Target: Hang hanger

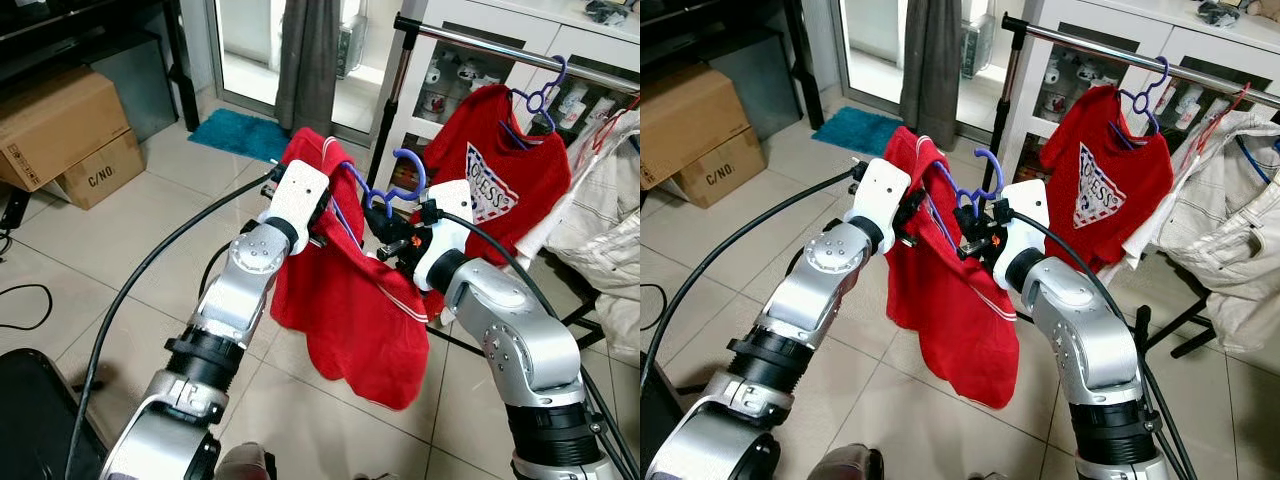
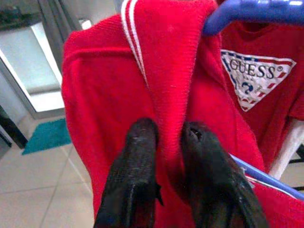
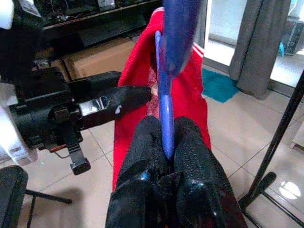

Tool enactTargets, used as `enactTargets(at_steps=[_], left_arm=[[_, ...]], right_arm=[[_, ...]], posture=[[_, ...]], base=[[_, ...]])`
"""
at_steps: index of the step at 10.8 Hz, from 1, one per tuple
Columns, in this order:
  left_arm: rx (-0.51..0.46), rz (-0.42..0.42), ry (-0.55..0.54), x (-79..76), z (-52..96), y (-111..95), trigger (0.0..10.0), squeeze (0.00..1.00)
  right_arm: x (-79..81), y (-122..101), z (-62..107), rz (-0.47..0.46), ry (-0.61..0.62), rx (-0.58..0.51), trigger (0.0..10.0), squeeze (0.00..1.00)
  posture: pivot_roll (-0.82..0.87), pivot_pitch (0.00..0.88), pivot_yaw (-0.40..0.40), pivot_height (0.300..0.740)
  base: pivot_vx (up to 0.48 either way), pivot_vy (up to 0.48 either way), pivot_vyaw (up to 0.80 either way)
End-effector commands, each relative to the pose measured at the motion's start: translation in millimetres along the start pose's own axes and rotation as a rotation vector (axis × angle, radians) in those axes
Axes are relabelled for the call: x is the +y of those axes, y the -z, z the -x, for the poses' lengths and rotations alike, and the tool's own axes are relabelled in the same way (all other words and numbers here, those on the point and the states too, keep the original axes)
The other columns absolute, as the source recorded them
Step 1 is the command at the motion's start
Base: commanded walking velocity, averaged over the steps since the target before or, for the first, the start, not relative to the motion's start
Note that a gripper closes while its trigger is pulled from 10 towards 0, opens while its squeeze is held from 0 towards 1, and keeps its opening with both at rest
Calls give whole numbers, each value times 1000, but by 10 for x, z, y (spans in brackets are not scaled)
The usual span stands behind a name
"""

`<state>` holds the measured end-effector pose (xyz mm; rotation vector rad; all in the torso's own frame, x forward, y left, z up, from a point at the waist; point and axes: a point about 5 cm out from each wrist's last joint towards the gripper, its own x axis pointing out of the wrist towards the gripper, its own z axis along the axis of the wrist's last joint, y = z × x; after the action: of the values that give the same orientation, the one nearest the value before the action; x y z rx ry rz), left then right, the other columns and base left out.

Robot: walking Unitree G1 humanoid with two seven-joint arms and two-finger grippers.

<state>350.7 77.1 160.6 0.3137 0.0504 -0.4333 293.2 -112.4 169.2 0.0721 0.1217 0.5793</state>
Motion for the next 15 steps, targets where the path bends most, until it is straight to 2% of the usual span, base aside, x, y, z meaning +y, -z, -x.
enactTargets(at_steps=[1, 8, 15], left_arm=[[2, 18, -4, 26, -24, -11, 0, 0], [-23, 46, -36, 90, -41, -48, 0, 0], [-98, 27, -65, 175, -6, -272, 0, 0]], right_arm=[[-35, -174, 46, 20, 6, -78, 0, 0], [-70, -137, 89, 32, 35, -46, 0, 0], [-129, 130, 212, 115, 36, 122, 0, 0]], posture=[[87, 0, -54, 740], [82, 0, -54, 740], [85, 0, -66, 740]], base=[[0, 0, 0], [0, 0, 0], [0, 0, 0]])
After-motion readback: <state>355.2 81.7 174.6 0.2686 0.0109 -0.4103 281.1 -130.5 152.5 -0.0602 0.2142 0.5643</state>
